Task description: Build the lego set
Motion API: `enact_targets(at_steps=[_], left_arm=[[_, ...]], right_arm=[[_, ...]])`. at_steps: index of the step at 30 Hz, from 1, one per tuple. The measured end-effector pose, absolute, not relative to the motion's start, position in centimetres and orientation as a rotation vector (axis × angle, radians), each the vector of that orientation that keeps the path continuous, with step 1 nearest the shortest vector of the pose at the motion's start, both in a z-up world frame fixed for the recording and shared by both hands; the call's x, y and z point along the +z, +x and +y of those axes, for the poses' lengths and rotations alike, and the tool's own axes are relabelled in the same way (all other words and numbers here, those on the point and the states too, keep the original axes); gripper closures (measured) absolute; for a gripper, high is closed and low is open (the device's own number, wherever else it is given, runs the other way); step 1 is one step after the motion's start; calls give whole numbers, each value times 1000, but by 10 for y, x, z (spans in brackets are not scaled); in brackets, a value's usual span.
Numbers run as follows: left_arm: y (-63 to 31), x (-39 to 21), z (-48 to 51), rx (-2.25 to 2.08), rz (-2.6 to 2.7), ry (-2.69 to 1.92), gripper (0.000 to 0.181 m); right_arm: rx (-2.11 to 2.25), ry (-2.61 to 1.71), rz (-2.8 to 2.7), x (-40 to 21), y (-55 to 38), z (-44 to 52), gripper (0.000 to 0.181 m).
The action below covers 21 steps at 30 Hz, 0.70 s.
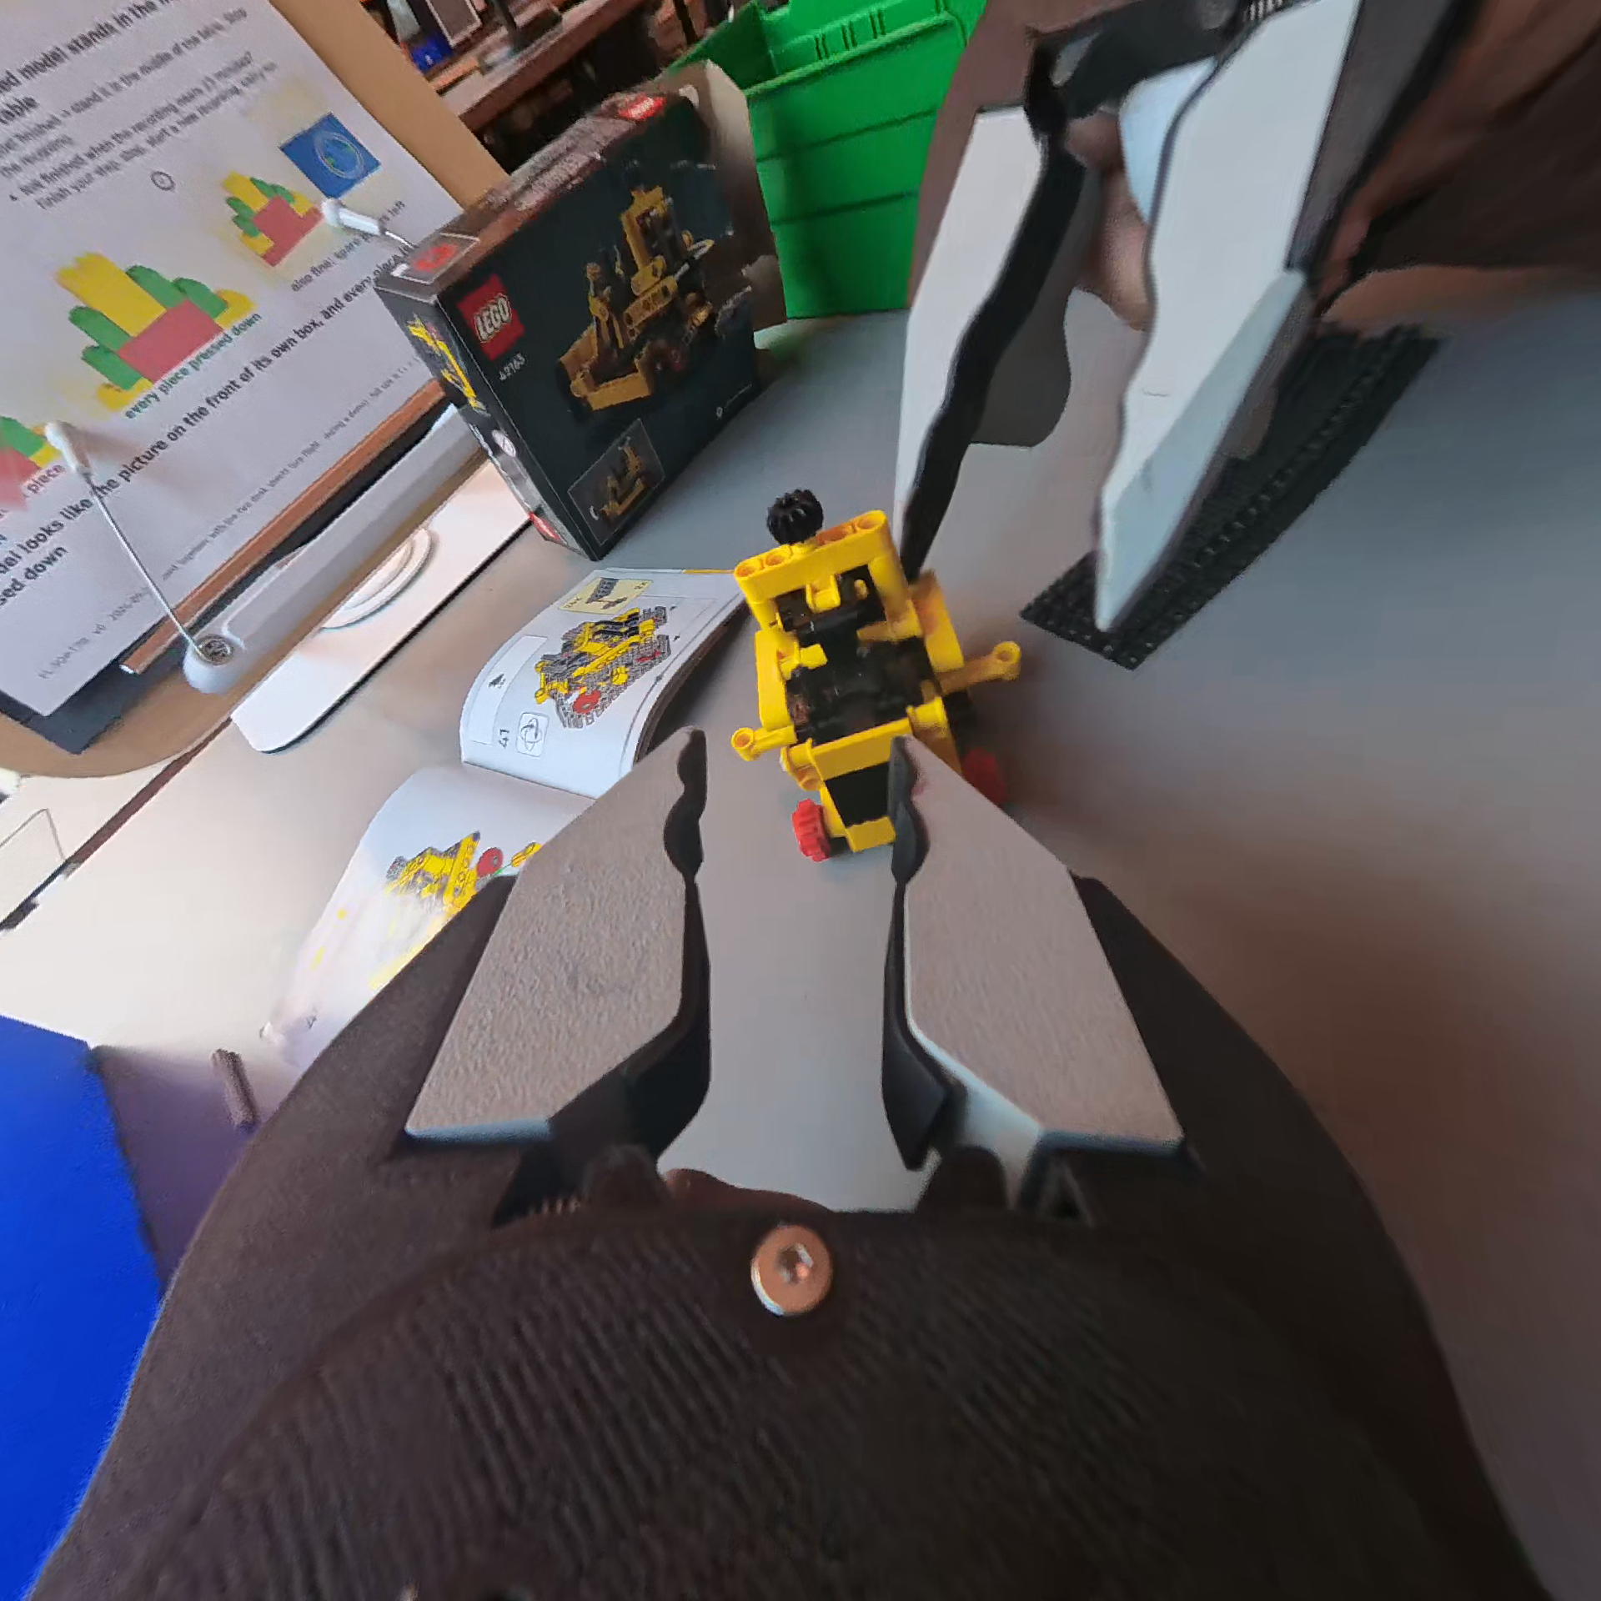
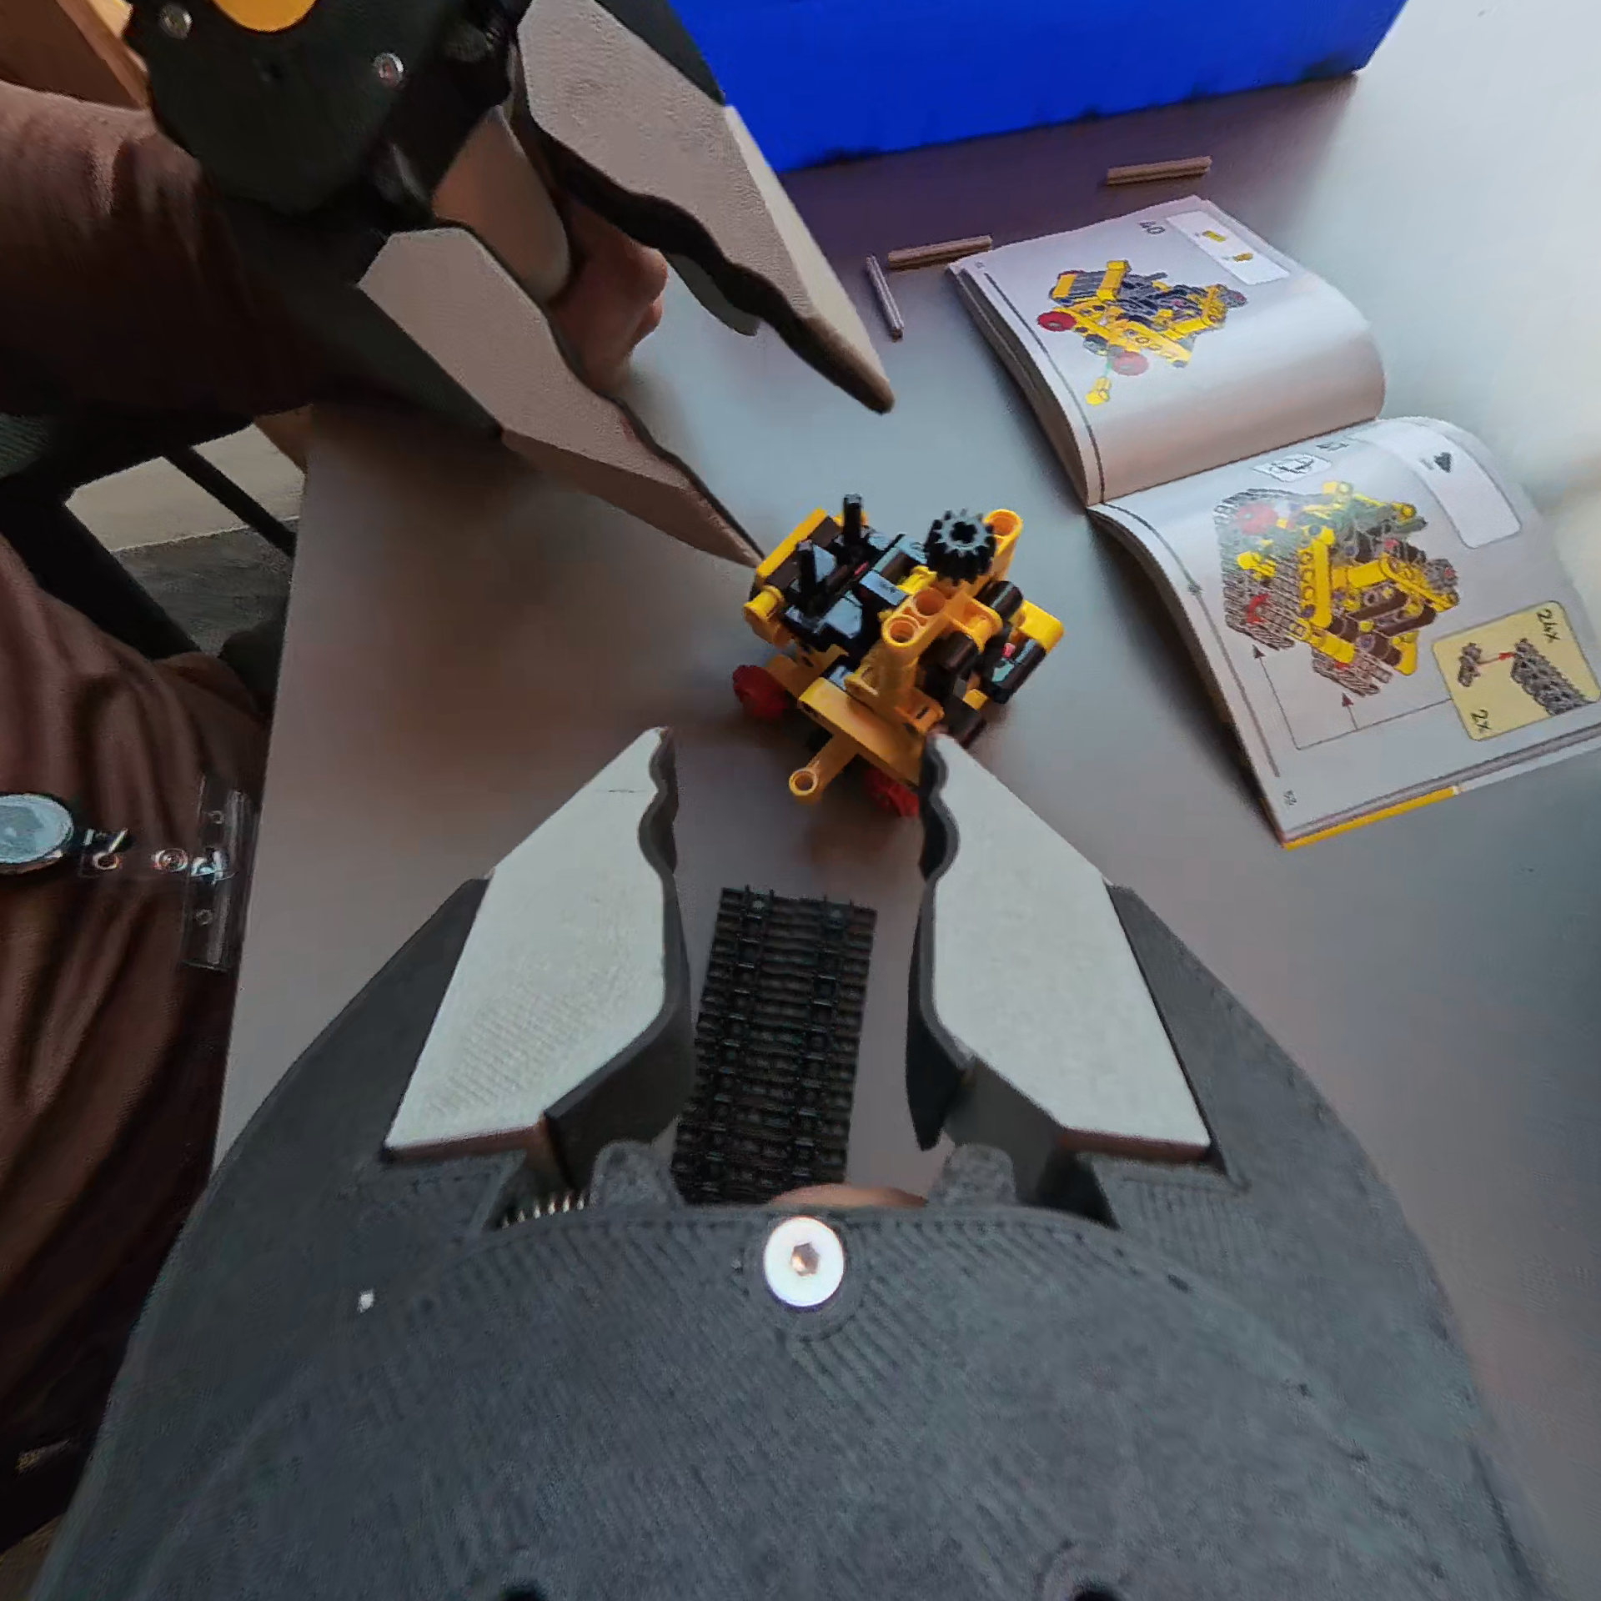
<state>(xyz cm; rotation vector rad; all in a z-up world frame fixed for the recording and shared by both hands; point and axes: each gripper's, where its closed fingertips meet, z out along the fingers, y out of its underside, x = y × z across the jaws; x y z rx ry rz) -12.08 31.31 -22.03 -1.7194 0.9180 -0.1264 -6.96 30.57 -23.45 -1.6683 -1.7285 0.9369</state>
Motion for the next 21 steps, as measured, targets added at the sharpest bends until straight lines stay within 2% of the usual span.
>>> enact_targets(at_steps=[3,10,13,18,21], left_arm=[[-122,-212,304,-256,922,-1671,137],[-167,-200,296,-421,861,-1649,139],[-172,-191,292,-482,827,-1613,146],[-158,-197,282,-416,934,-1583,145],[-137,-195,263,-555,997,-1547,147]], right_arm=[[950,-1655,-1761,-235,-72,292,132],[934,-1614,-1797,-235,-64,265,132],[813,-1679,-1743,-234,-36,276,137],[523,-1832,-1668,-253,39,293,140],[524,-1848,-1663,-260,57,277,141]])
